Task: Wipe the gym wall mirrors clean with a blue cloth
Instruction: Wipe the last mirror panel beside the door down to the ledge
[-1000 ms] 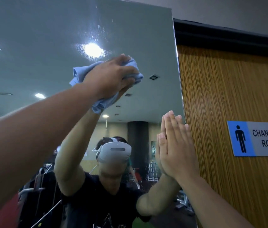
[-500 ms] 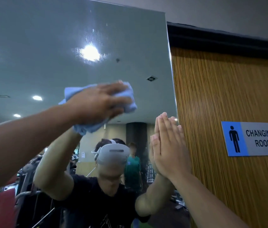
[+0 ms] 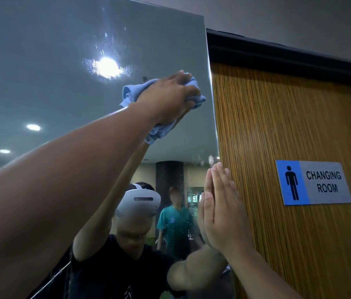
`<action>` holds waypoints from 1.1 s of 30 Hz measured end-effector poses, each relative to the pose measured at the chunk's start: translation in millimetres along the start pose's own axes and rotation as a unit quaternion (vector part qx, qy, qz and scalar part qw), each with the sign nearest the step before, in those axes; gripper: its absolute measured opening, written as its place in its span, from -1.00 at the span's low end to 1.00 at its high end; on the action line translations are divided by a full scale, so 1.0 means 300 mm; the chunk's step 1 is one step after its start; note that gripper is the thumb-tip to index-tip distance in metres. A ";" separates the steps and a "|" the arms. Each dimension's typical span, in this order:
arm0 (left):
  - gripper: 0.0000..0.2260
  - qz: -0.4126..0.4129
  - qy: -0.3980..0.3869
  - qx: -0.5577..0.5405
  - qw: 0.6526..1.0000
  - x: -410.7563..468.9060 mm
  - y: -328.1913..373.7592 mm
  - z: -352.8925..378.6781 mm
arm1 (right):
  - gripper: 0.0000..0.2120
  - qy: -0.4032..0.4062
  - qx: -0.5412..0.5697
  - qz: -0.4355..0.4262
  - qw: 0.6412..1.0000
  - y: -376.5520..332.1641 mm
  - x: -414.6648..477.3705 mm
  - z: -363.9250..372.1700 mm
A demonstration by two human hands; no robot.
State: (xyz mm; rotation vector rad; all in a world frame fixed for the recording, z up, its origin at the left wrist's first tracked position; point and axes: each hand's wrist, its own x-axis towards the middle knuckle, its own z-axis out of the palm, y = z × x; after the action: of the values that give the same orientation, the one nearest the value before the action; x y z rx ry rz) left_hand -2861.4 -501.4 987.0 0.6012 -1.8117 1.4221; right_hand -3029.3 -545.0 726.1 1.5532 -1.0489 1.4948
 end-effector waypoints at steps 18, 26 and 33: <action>-0.69 0.233 -0.065 -0.036 0.970 -0.371 0.215 0.108 | -0.47 0.029 -0.031 0.035 0.998 -0.007 -0.128 -0.012; -0.77 0.121 0.025 0.000 0.992 -0.235 0.195 0.094 | -0.48 0.043 -0.033 0.033 0.998 -0.003 -0.123 0.002; -0.68 0.175 -0.068 -0.033 0.982 -0.352 0.228 0.070 | -0.48 0.032 -0.040 0.037 0.998 -0.004 -0.124 -0.007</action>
State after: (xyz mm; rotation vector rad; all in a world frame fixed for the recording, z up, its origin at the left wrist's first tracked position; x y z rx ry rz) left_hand -2853.0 -511.3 860.1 0.3631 -2.1452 1.5710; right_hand -3028.6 -540.1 689.1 1.4166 -1.1259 1.5222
